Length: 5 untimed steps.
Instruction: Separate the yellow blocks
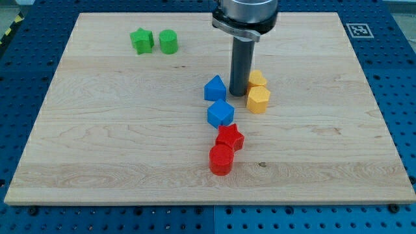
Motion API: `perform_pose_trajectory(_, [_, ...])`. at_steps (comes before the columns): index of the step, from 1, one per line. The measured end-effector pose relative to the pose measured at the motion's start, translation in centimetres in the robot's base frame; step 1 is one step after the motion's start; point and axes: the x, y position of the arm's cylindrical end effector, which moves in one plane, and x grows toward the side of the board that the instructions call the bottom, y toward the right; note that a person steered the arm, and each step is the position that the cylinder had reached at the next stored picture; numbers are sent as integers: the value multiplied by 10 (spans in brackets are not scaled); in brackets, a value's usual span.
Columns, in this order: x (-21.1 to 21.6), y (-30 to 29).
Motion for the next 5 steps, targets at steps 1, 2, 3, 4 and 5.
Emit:
perform_pose_trajectory(1, [0,24])
perform_pose_trajectory(2, [3,34])
perform_pose_trajectory(3, [3,34])
perform_pose_trajectory(4, [3,49])
perform_pose_trajectory(5, [3,54])
